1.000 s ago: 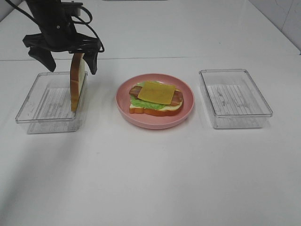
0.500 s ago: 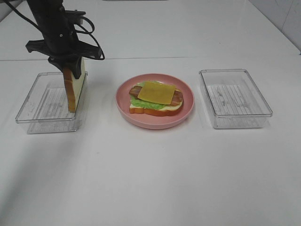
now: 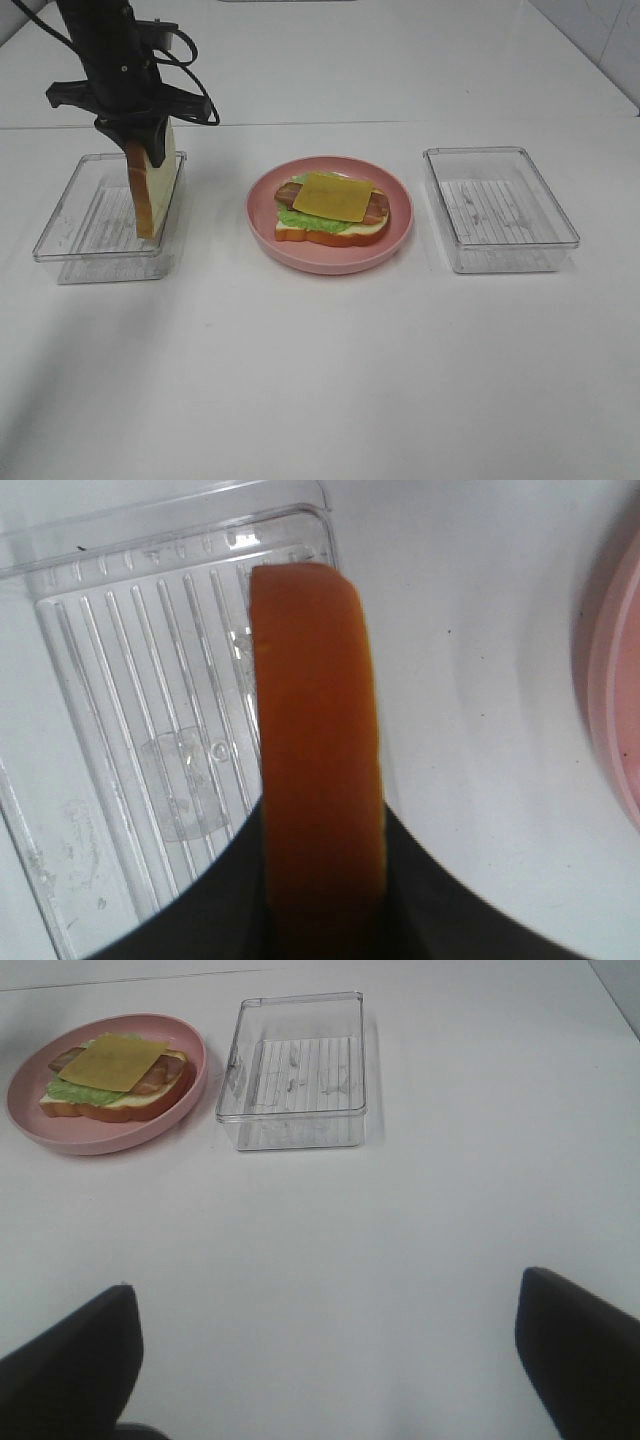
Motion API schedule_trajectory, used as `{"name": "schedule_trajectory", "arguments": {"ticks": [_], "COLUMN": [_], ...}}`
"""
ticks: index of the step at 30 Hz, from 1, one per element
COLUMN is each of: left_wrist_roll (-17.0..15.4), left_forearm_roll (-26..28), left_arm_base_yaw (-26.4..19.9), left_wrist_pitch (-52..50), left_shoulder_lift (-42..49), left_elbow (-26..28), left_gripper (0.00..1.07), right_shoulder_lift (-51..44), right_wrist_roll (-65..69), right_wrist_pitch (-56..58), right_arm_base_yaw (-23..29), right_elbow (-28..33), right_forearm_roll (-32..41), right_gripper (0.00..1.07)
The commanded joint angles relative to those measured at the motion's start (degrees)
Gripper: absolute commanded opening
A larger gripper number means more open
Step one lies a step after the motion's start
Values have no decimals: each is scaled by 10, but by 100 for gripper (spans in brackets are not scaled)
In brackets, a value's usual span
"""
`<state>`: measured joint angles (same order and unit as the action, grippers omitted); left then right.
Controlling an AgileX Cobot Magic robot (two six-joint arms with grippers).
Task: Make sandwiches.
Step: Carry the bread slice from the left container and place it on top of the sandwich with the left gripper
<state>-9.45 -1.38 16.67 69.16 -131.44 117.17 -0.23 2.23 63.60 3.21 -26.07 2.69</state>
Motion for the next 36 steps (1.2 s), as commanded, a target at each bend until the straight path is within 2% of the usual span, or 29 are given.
{"name": "schedule_trajectory", "arguments": {"ticks": [1,8,12,14,15,16,17,18,19,20,21,22,23,24,25,26,28,30,31,34,36], "left_wrist_roll": [0,-1,-1,14,14,22,44,44,54,83,83,99,138,138,154,154,201,212,235,245,253], "left_forearm_roll": [-5,-1,25,72,72,88,122,122,147,197,197,219,282,282,319,319,434,454,494,510,525], "left_arm_base_yaw": [1,1,1,1,1,1,1,1,1,1,1,1,1,1,1,1,1,1,4,5,17], "left_wrist_pitch": [64,64,64,63,63,62,52,52,46,30,30,19,-11,-11,-26,-26,-64,-66,-66,-65,-79], "left_shoulder_lift": [18,70,101,122,122,123,119,119,116,111,111,107,99,99,94,94,64,57,40,30,-7], "left_elbow": [21,21,21,22,22,24,24,24,24,24,24,24,24,24,24,24,24,24,24,24,24], "left_gripper": [0,0,0,0,0,0,0,0,0,0,0,0,0,0,0,0,0,0,0,0,0], "right_shoulder_lift": [-11,-11,-11,-11,-11,-11,-11,-11,-11,-11,-11,-11,-11,-11,-11,-11,-11,-11,-11,-11,-11], "right_wrist_roll": [-3,-3,-3,-3,-3,-3,-3,-3,-3,-3,-3,-3,-3,-3,-3,-3,-3,-3,-3,-3,-3], "right_wrist_pitch": [-6,-6,-6,-6,-6,-6,-6,-6,-6,-6,-6,-6,-6,-6,-6,-6,-6,-6,-6,-6,-6], "right_arm_base_yaw": [-2,-2,-2,-2,-2,-2,-2,-2,-2,-2,-2,-2,-2,-2,-2,-2,-2,-2,-2,-2,-2], "right_elbow": [2,2,2,2,2,2,2,2,2,2,2,2,2,2,2,2,2,2,2,2,2], "right_forearm_roll": [-2,-2,-2,-2,-2,-2,-2,-2,-2,-2,-2,-2,-2,-2,-2,-2,-2,-2,-2,-2,-2], "right_gripper": [94,94,94,94,94,94,94,94,94,94,94,94,94,94,94,94,94,94,94,94,94]}}
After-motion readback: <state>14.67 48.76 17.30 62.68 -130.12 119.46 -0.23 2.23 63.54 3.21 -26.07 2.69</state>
